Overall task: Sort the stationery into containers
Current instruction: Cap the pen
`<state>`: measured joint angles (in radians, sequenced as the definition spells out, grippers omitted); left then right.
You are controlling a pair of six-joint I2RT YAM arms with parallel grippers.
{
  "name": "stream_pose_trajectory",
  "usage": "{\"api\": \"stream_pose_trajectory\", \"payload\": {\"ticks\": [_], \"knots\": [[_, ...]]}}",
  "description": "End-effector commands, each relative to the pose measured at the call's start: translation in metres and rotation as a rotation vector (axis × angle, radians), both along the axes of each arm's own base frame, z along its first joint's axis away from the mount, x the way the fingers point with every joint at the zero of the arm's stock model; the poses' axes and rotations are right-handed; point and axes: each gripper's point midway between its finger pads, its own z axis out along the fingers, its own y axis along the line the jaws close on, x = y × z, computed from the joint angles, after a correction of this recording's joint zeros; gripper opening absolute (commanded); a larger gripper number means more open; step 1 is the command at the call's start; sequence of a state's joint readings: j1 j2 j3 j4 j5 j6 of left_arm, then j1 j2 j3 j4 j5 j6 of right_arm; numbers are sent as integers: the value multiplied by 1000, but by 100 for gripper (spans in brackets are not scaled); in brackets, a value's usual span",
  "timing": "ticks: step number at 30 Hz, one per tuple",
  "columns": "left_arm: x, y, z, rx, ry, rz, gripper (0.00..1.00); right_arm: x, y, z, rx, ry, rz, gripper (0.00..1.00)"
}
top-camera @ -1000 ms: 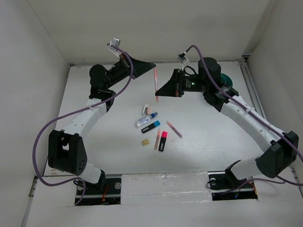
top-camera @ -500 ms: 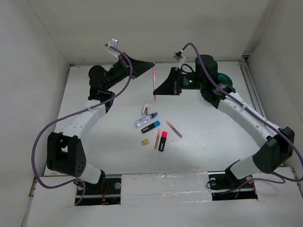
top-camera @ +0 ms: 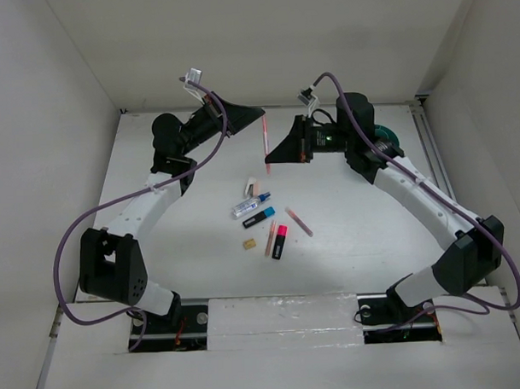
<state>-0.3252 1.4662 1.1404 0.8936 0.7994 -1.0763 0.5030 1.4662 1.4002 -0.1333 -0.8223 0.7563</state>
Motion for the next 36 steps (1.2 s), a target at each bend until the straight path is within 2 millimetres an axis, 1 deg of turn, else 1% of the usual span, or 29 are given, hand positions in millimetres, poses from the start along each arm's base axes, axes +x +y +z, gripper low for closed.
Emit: {"api": "stream_pose_trajectory", "payload": {"ticks": [1, 3, 4, 5, 6, 7, 8, 9, 10, 12, 13, 14, 16, 17, 18, 19, 20, 21, 22, 24, 25, 26, 27, 30, 32, 33, 34, 35, 36], "knots": [[-69, -15, -15, 110, -48, -287, 0, 51, -22, 90, 160, -340, -187, 0], [-69, -15, -8, 109, -54, -286, 0, 39, -11, 89, 156, -367, -141, 0], [-69, -15, 5, 104, -75, -285, 0, 37, -12, 83, 138, -379, -131, 0], [-68, -15, 9, 111, -81, -281, 0, 30, -9, 81, 137, -386, -109, 0], [-67, -15, 11, 123, -79, -276, 0, 31, -8, 72, 126, -366, -108, 0], [-64, -16, 13, 129, -78, -274, 0, 27, -7, 70, 120, -386, -99, 0], [-66, -16, 21, 129, -93, -282, 0, 28, -7, 66, 111, -390, -98, 0], [-66, -16, 21, 129, -93, -282, 0, 22, -5, 67, 108, -397, -88, 0], [-67, -16, 25, 127, -104, -281, 2, 24, -6, 65, 99, -401, -96, 0], [-69, -15, 27, 122, -104, -293, 10, 25, -6, 58, 74, -403, -93, 0], [-70, -15, 29, 115, -115, -294, 19, 23, -4, 62, 73, -414, -93, 0], [-70, -15, 26, 114, -95, -298, 22, 26, -4, 54, 51, -407, -90, 0], [-68, -13, 28, 109, -99, -290, 29, 24, -1, 54, 40, -413, -88, 0], [-68, -13, 28, 109, -99, -290, 37, 23, 2, 51, 32, -410, -77, 0], [-68, -8, 40, 96, -100, -284, 42, 23, 2, 49, 24, -413, -75, 0], [-70, -8, 48, 91, -120, -283, 44, 23, 2, 48, 19, -405, -74, 0], [-64, -4, 52, 88, -92, -264, 47, 25, 3, 44, 14, -397, -73, 0], [-66, -3, 59, 87, -97, -263, 66, 27, 3, 39, 5, -387, -83, 0], [-66, 1, 78, 79, -142, -239, 76, 29, 3, 38, 3, -387, -92, 0], [-68, 2, 90, 91, -153, -232, 76, 33, 2, 30, -13, -371, -114, 0], [-70, 4, 105, 85, -184, -217, 83, 35, 1, 30, -15, -371, -123, 0], [-71, 4, 108, 85, -184, -217, 91, 39, 0, 29, -20, -372, -147, 0], [-69, 4, 107, 92, -175, -203, 100, 41, -1, 25, -28, -364, -160, 0], [-65, 6, 110, 103, -174, -161, 100, 47, -2, 23, -33, -373, -168, 0], [-53, 5, 96, 129, -120, -127, 100, 47, -3, 32, -24, -399, -169, 0], [-46, 5, 92, 134, -97, -92, 100, 51, -2, 28, -32, -392, -179, 0], [-39, 5, 79, 153, -41, -75, 100, 55, -6, 33, -33, -412, -191, 0], [-39, 7, 79, 164, -57, -55, 100, 56, -7, 33, -36, -420, -190, 0], [-31, 8, 71, 175, -31, -19, 100, 59, -11, 33, -38, -420, -202, 0]]}}
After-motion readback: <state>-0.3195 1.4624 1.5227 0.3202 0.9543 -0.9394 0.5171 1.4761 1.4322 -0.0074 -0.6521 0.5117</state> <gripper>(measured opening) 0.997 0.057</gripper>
